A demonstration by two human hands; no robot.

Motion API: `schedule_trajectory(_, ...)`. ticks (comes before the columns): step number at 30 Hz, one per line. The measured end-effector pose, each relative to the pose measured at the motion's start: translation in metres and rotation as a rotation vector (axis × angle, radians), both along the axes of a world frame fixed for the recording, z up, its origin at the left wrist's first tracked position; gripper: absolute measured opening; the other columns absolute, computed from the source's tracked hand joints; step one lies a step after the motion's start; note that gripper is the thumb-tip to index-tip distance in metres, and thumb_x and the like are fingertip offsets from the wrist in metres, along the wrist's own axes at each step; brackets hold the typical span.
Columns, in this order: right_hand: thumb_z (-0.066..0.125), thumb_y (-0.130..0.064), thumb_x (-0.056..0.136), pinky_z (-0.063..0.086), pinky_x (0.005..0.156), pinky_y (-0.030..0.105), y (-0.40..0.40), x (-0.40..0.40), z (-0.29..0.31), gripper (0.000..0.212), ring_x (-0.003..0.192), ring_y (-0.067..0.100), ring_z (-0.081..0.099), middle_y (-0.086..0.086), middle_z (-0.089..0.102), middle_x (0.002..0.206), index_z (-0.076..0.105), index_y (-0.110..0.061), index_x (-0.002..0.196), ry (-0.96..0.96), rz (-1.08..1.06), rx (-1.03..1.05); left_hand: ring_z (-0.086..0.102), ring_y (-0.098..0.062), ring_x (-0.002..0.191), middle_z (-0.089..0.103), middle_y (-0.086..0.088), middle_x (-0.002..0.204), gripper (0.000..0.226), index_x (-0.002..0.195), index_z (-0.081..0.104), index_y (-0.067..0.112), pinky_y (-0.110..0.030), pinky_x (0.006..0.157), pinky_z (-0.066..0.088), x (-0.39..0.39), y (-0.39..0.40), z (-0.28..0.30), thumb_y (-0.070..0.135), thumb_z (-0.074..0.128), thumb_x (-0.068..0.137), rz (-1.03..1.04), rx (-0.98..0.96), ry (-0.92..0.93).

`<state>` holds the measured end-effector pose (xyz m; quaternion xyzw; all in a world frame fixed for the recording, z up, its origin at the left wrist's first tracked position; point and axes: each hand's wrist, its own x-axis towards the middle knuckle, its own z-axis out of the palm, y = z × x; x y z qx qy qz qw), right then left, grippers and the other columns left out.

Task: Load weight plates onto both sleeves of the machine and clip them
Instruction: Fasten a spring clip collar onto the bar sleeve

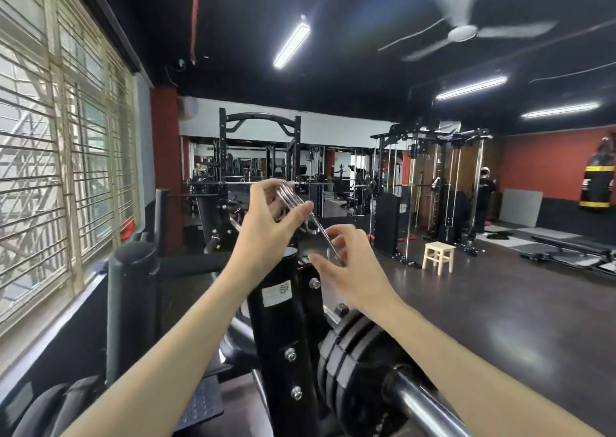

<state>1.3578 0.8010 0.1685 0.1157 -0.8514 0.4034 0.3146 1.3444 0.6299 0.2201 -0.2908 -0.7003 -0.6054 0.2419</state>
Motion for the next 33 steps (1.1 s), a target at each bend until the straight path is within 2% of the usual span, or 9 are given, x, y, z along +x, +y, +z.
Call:
schedule_trajectory(2, 0.08, -0.046, 0.082, 0.032, 0.114, 0.03, 0.028, 0.031, -0.003, 0.091, 0.138, 0.011, 0.033, -0.005, 0.028, 0.151, 0.025, -0.032, 0.153, -0.166, 0.081, -0.012, 0.063, 0.008, 0.103, 0.056, 0.014, 0.124, 0.046, 0.131, 0.044, 0.022, -0.005, 0.083, 0.05, 0.025, 0.026, -0.006, 0.028, 0.068, 0.093, -0.082, 0.0, -0.049)
schedule_trajectory(4, 0.082, -0.05, 0.079, 0.017, 0.12, 0.035, 0.057, 0.065, -0.007, 0.12, 0.153, 0.01, 0.008, -0.011, 0.006, 0.164, -0.004, -0.033, 0.161, -0.324, 0.137, 0.044, 0.067, 0.009, 0.096, 0.063, 0.006, 0.123, 0.038, 0.131, 0.049, 0.017, -0.007, 0.078, 0.05, 0.05, 0.054, -0.02, 0.021, 0.064, 0.097, -0.158, 0.014, -0.109)
schedule_trajectory(8, 0.079, -0.053, 0.081, 0.006, 0.127, 0.038, 0.115, 0.122, -0.027, 0.129, 0.156, 0.01, -0.01, -0.01, -0.017, 0.168, -0.022, -0.031, 0.159, -0.578, 0.209, 0.204, 0.067, -0.016, 0.114, 0.07, 0.0, 0.126, 0.044, 0.132, 0.056, 0.018, -0.03, 0.096, 0.054, 0.095, 0.102, -0.057, 0.023, 0.07, 0.091, -0.271, 0.119, -0.26)
schedule_trajectory(12, 0.074, -0.06, 0.081, 0.008, 0.124, 0.033, 0.159, 0.171, -0.04, 0.132, 0.156, 0.012, -0.009, -0.004, -0.014, 0.169, -0.025, -0.022, 0.158, -0.614, 0.209, 0.394, 0.065, -0.024, 0.119, 0.069, -0.007, 0.128, 0.055, 0.136, 0.055, 0.013, -0.04, 0.106, 0.047, 0.15, 0.149, -0.084, 0.019, 0.073, 0.085, -0.334, 0.317, -0.375)
schedule_trajectory(17, 0.071, -0.072, 0.074, 0.007, 0.124, 0.05, 0.191, 0.226, -0.049, 0.138, 0.156, 0.024, -0.005, 0.004, -0.005, 0.17, -0.021, -0.013, 0.159, -0.563, 0.118, 0.672, 0.065, -0.027, 0.12, 0.067, -0.011, 0.131, 0.043, 0.141, 0.049, 0.006, -0.035, 0.099, 0.05, 0.217, 0.192, -0.099, -0.005, 0.048, 0.1, -0.287, 0.433, -0.474)
schedule_trajectory(21, 0.073, -0.074, 0.07, 0.009, 0.124, 0.047, 0.215, 0.258, -0.058, 0.132, 0.155, 0.021, 0.003, 0.0, 0.004, 0.169, -0.003, -0.016, 0.161, -0.516, 0.1, 0.739, 0.069, -0.023, 0.107, 0.07, -0.01, 0.121, 0.043, 0.135, 0.052, -0.001, -0.03, 0.086, 0.053, 0.258, 0.218, -0.106, -0.014, 0.037, 0.098, -0.174, 0.536, -0.558)
schedule_trajectory(25, 0.075, -0.07, 0.07, -0.002, 0.127, 0.048, 0.23, 0.287, -0.071, 0.132, 0.155, 0.025, -0.02, 0.005, -0.014, 0.17, -0.003, -0.013, 0.16, -0.502, 0.104, 0.781, 0.07, -0.024, 0.106, 0.07, -0.012, 0.117, 0.045, 0.123, 0.058, 0.002, -0.028, 0.083, 0.055, 0.295, 0.231, -0.113, -0.019, 0.03, 0.095, -0.152, 0.587, -0.604)
schedule_trajectory(30, 0.068, -0.075, 0.067, 0.025, 0.117, 0.045, 0.235, 0.327, -0.092, 0.112, 0.136, 0.031, 0.035, 0.007, 0.037, 0.145, 0.025, -0.012, 0.149, -0.413, -0.035, 0.883, 0.067, -0.028, 0.114, 0.069, -0.015, 0.12, 0.052, 0.12, 0.061, -0.001, -0.025, 0.079, 0.058, 0.33, 0.24, -0.134, -0.023, 0.027, 0.087, -0.175, 0.598, -0.67)
schedule_trajectory(33, 0.069, -0.068, 0.07, 0.027, 0.112, 0.044, 0.238, 0.343, -0.11, 0.092, 0.123, 0.03, 0.042, 0.005, 0.043, 0.129, 0.038, -0.012, 0.135, -0.339, -0.075, 0.949, 0.068, -0.028, 0.106, 0.074, -0.014, 0.111, 0.053, 0.118, 0.064, -0.004, -0.029, 0.084, 0.054, 0.344, 0.239, -0.146, -0.019, 0.029, 0.081, -0.233, 0.643, -0.769)
